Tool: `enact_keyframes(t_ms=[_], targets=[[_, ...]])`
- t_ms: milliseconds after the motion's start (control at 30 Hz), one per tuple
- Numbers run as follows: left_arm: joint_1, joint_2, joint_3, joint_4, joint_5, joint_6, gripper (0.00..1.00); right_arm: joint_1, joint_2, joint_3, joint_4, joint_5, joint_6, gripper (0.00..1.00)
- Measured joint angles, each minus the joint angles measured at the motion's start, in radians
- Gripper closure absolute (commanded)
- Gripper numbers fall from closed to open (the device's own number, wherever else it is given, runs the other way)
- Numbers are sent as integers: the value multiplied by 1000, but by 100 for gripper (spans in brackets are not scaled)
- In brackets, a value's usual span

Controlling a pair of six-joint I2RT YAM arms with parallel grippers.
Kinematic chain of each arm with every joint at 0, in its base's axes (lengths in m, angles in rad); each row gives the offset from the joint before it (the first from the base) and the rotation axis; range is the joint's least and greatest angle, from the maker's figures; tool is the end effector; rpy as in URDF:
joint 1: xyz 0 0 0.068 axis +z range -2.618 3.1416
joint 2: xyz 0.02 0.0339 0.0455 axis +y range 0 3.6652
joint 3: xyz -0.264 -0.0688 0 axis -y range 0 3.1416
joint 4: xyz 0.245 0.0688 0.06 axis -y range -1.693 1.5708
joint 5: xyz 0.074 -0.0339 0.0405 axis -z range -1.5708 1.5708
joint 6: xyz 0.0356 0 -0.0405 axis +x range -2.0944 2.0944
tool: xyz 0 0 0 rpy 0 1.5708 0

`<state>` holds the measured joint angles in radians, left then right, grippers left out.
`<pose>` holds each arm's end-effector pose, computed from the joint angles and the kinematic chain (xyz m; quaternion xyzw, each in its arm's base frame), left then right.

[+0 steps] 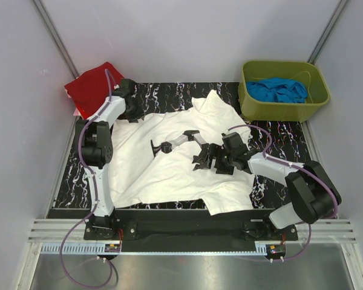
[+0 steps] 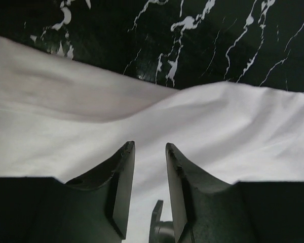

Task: Fold and stack the t-shirts
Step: Flatten the tshirt out

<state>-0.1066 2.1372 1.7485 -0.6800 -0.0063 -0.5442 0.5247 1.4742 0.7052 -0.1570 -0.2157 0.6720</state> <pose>0.4613 -0.0491 0.2029 -0.2110 0.9454 -0.0765 0.2364 0.2365 0.1457 0.1621 0.0354 0.9429 0.2618 0.2028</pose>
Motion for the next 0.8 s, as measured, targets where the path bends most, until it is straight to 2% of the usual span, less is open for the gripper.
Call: enact_keyframes(t_ms=[367, 800], targets=[[2, 179, 164, -10, -35, 14, 65, 0, 2, 4, 7, -14, -2, 17], [14, 347, 504, -37, -55, 47, 60, 0, 23, 9, 7, -15, -5, 21]])
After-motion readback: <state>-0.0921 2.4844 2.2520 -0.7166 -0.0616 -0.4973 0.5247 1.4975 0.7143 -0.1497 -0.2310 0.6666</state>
